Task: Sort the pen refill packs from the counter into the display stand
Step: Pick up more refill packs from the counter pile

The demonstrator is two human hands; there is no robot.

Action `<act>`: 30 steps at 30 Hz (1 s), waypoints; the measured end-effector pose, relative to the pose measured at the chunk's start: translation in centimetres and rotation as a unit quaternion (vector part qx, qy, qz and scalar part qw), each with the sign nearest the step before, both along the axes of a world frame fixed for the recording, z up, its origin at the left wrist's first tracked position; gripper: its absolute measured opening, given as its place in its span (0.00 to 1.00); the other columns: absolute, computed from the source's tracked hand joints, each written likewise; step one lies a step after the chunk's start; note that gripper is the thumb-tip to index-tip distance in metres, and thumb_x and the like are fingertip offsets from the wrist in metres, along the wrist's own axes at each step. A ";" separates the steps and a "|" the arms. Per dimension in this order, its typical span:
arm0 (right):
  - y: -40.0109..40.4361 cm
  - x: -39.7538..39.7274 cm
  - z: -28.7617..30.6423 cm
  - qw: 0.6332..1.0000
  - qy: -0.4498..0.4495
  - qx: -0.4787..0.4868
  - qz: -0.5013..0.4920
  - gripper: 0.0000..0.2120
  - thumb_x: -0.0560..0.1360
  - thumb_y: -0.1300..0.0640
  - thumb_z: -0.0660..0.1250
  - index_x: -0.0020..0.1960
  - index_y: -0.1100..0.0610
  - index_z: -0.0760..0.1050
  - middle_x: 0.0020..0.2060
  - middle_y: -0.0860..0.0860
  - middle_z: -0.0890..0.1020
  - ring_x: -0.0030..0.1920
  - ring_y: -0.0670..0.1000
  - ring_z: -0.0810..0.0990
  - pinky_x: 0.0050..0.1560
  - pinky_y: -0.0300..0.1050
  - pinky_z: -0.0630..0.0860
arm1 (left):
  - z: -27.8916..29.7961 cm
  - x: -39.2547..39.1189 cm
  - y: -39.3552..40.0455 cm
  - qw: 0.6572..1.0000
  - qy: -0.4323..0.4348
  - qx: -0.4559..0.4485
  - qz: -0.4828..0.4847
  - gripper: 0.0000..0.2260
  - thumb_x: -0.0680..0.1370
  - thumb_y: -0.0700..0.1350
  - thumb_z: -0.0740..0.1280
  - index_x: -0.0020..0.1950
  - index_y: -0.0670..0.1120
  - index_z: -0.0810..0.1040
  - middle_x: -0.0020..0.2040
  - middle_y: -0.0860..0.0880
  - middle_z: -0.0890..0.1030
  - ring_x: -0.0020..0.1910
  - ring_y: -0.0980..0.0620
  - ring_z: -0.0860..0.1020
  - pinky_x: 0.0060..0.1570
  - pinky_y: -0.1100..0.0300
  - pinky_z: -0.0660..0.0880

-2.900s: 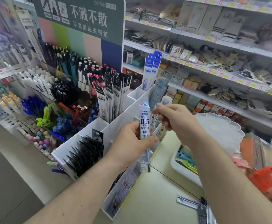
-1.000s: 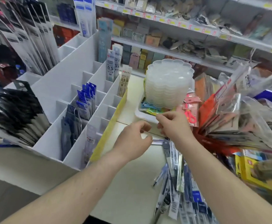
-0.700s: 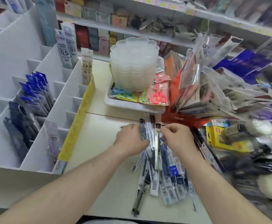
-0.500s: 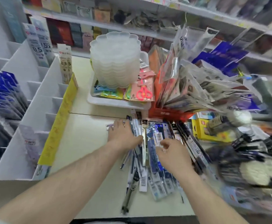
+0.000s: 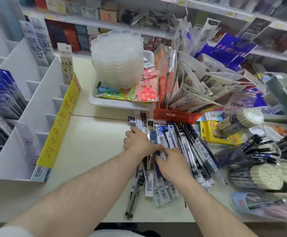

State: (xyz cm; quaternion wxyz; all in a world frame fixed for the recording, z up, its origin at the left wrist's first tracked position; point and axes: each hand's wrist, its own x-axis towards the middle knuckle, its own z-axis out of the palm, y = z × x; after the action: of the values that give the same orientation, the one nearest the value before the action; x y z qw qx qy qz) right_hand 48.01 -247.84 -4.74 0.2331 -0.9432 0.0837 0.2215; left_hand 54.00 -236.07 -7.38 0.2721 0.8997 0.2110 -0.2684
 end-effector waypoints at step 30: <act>6.8 -4.0 -0.4 0.984 -0.007 -0.015 0.177 0.58 0.66 0.28 0.70 0.81 0.50 0.41 0.74 0.49 0.58 0.71 0.53 0.68 0.69 0.51 0.70 | 1.7 -1.5 12.1 0.865 -0.213 -0.332 0.311 0.19 0.72 0.33 0.72 0.58 0.45 0.70 0.48 0.47 0.80 0.44 0.50 0.81 0.41 0.57 0.78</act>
State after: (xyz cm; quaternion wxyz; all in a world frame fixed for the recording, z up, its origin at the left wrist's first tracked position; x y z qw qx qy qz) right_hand 43.97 -241.03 -5.18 0.1769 -0.9479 -0.0834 0.2516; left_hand 52.46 -223.94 -5.66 0.6622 0.6794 0.3150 -0.0257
